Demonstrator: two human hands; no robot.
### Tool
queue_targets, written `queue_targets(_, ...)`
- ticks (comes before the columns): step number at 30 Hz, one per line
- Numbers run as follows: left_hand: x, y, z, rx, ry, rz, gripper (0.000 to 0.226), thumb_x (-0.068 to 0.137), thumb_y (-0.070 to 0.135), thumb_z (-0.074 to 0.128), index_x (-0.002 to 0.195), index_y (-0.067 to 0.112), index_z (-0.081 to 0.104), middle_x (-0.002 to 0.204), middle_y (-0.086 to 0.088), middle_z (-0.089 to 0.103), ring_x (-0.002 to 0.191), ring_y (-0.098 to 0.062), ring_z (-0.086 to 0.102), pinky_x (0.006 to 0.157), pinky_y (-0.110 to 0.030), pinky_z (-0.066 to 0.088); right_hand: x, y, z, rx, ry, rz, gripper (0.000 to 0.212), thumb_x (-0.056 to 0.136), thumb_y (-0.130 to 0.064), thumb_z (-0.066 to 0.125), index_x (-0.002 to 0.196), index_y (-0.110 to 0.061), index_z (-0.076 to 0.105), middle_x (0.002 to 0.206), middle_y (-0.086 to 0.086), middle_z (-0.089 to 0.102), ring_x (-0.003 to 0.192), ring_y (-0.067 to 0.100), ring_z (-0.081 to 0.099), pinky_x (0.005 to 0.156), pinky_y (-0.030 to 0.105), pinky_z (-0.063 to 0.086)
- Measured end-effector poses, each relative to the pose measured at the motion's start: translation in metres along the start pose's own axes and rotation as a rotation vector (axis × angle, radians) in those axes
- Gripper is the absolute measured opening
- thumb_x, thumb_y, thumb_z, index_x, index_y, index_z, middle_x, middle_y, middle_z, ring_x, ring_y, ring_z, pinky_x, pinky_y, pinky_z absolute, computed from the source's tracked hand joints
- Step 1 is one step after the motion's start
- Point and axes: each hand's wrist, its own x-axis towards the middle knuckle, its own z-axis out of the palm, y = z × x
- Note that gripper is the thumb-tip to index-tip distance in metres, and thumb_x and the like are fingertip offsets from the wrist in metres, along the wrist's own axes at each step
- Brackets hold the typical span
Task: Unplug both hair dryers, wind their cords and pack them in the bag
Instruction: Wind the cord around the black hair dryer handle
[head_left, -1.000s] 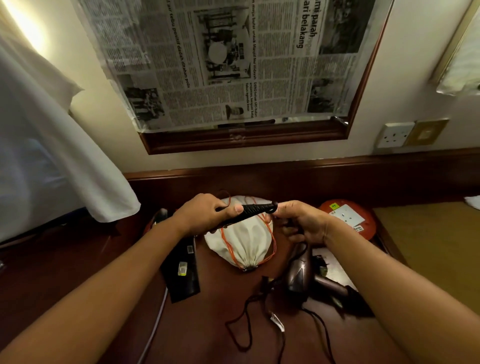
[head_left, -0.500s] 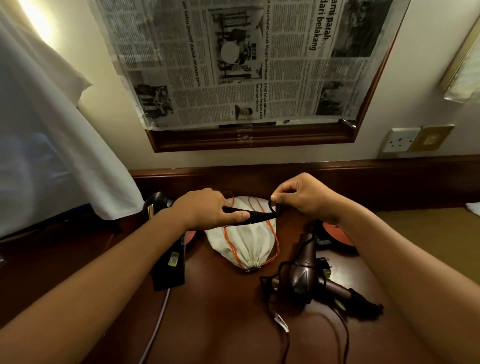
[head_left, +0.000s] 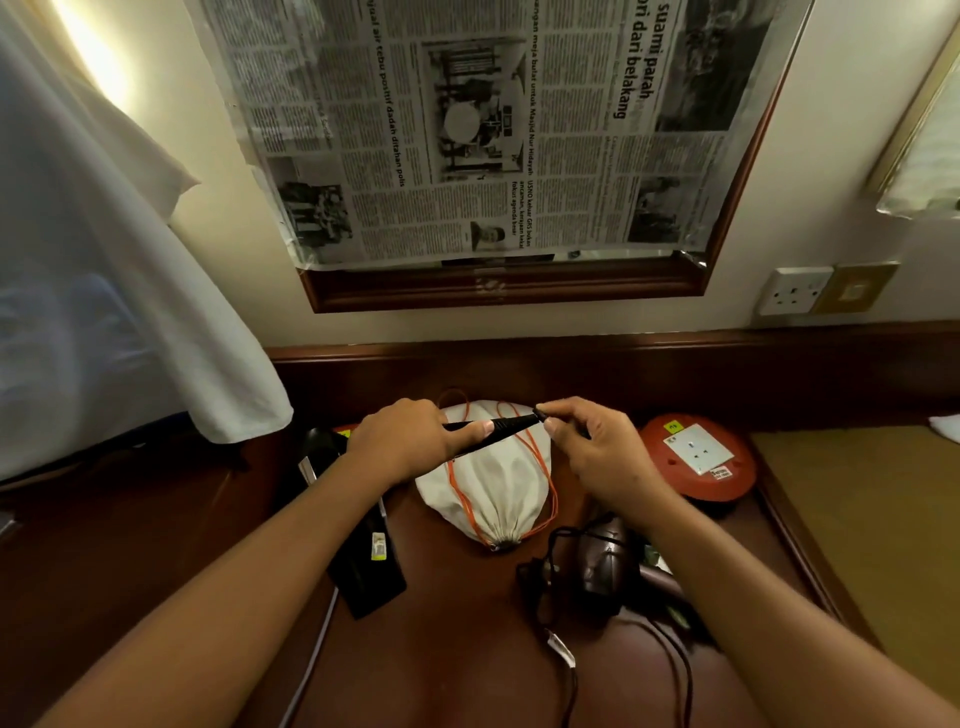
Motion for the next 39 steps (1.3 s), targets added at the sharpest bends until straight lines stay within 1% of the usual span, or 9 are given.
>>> queue_targets(5,-0.004,-0.003,0.001,-0.055,0.023,0.006,0.085,0.066,0.093,0.02,0.06,0.016,0.054,0.062,-0.002,0.055,0.06,-0.019,0.057,0.054,-0.029,0.039,-0.019,0.008,0.016,0.27,0.043,0.057,0.022,0.097,-0.013,0.049,0.116,-0.021,0.056,0.065,0.003,0.055,0.05,0.017,0.04,0.044,0.021,0.035)
queue_targets(10,-0.011,-0.004,-0.007,-0.119,0.069,0.013,0.074,0.069,0.09,0.022,0.052,0.021,0.043,0.057,0.001,0.048,0.054,-0.018,0.049,0.054,-0.028,0.034,-0.027,0.011,0.021,0.445,0.051,0.14,0.007,0.097,-0.012,0.049,0.102,-0.008,0.051,0.083,0.011,0.069,0.044,0.018,0.032,0.038,0.026,0.026)
queue_targets(16,-0.021,-0.004,-0.009,-0.215,0.087,0.068,0.078,0.065,0.091,0.021,0.051,0.017,0.041,0.051,0.001,0.044,0.049,-0.016,0.044,0.052,-0.028,0.032,-0.03,0.017,0.019,0.512,-0.022,0.196,0.018,0.096,-0.019,0.053,0.101,-0.002,0.052,0.081,0.014,0.071,0.04,0.016,0.034,0.038,0.022,0.024)
queue_targets(20,-0.024,-0.004,-0.012,-0.311,0.086,0.126,0.081,0.062,0.095,0.022,0.05,0.017,0.039,0.049,0.0,0.043,0.049,-0.017,0.044,0.054,-0.034,0.034,-0.033,0.021,0.016,0.58,-0.13,0.303,0.032,0.091,-0.033,0.054,0.105,-0.004,0.058,0.057,0.01,0.057,0.041,0.016,0.035,0.037,0.018,0.024)
queue_targets(23,-0.026,-0.003,-0.011,-0.369,0.071,0.176,0.087,0.06,0.097,0.023,0.052,0.014,0.048,0.049,-0.005,0.05,0.048,-0.018,0.048,0.055,-0.035,0.038,-0.035,0.023,0.016,0.675,-0.255,0.356,0.033,0.092,-0.036,0.051,0.1,-0.007,0.063,0.049,0.006,0.04,0.042,0.016,0.032,0.039,0.021,0.026)
queue_targets(25,-0.028,-0.001,-0.01,-0.405,0.059,0.206,0.087,0.062,0.096,0.025,0.052,0.014,0.054,0.051,-0.009,0.058,0.047,-0.018,0.052,0.058,-0.038,0.044,-0.035,0.024,0.016,0.772,-0.316,0.383,0.031,0.09,-0.036,0.052,0.097,-0.008,0.063,0.049,0.003,0.031,0.044,0.015,0.029,0.042,0.023,0.027)
queue_targets(28,-0.031,0.002,-0.009,-0.429,0.046,0.236,0.081,0.065,0.092,0.027,0.049,0.019,0.056,0.052,-0.008,0.062,0.046,-0.014,0.055,0.062,-0.042,0.051,-0.033,0.026,0.012,0.778,-0.37,0.417,0.027,0.089,-0.034,0.053,0.093,-0.009,0.063,0.049,-0.001,0.024,0.045,0.013,0.023,0.042,0.021,0.026)
queue_targets(32,-0.035,0.005,-0.011,-0.404,0.029,0.249,0.078,0.066,0.092,0.027,0.049,0.022,0.056,0.05,-0.004,0.059,0.047,-0.014,0.054,0.059,-0.037,0.046,-0.031,0.029,0.007,0.718,-0.426,0.41,0.027,0.088,-0.036,0.055,0.09,-0.011,0.065,0.05,-0.001,0.02,0.044,0.012,0.015,0.043,0.022,0.011)
queue_targets(39,-0.033,0.007,-0.015,-0.197,0.09,0.147,0.082,0.066,0.09,0.019,0.055,0.017,0.053,0.055,-0.002,0.055,0.052,-0.017,0.052,0.054,-0.031,0.038,-0.037,0.023,0.014,0.828,-0.424,0.426,0.028,0.086,-0.038,0.055,0.083,-0.013,0.065,0.047,-0.004,0.017,0.046,0.013,0.008,0.041,0.018,0.009)
